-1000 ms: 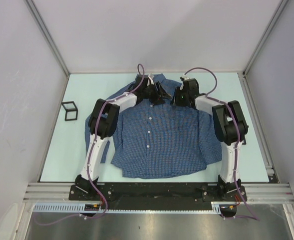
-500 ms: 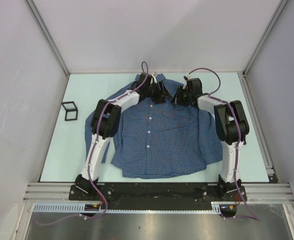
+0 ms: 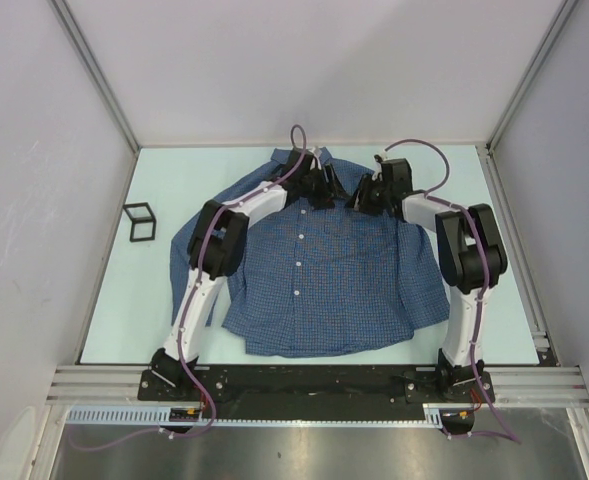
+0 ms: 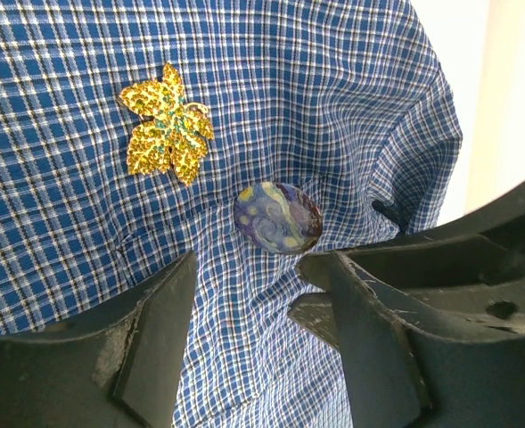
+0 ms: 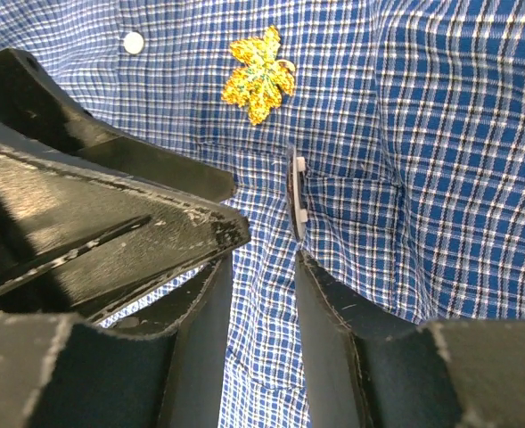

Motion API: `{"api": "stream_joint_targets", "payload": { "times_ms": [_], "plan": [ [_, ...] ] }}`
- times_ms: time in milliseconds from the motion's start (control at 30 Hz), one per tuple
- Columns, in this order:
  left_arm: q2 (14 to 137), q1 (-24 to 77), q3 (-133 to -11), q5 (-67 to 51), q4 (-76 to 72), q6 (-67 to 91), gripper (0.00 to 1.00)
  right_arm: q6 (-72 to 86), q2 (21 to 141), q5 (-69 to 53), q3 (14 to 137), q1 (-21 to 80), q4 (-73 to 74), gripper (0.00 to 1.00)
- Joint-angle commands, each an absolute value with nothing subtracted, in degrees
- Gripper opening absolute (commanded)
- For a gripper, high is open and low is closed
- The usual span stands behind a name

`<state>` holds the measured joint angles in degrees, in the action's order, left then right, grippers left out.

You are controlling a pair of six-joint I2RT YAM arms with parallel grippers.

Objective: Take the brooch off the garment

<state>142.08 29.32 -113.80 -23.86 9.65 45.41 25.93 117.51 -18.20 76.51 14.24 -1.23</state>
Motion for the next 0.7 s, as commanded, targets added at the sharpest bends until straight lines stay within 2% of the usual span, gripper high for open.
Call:
{"api": "stream_joint_targets", "payload": {
  "times_ms": [0, 233, 433, 667],
  "plan": [
    [142.03, 30.23, -116.54, -22.33, 10.02, 44.56, 0.65, 26.46, 114.08, -20.39, 76.38, 13.1, -6.24, 0.38],
    [142.29, 31.37, -119.35, -18.55, 12.74, 42.72, 0.66, 27.16, 110.22, -14.69, 74.8, 12.22, -1.59, 0.35],
    [142.73, 33.05, -121.9, -12.32, 15.73, 40.87, 0.74, 28.83, 105.74, -12.48, 71.72, 10.28, -0.18, 0.35],
    [145.37, 34.36, -126.56, -8.71, 17.84, 39.82, 0.69, 27.77, 104.68, -11.6, 70.66, 9.67, 1.41, 0.36]
  ]
}}
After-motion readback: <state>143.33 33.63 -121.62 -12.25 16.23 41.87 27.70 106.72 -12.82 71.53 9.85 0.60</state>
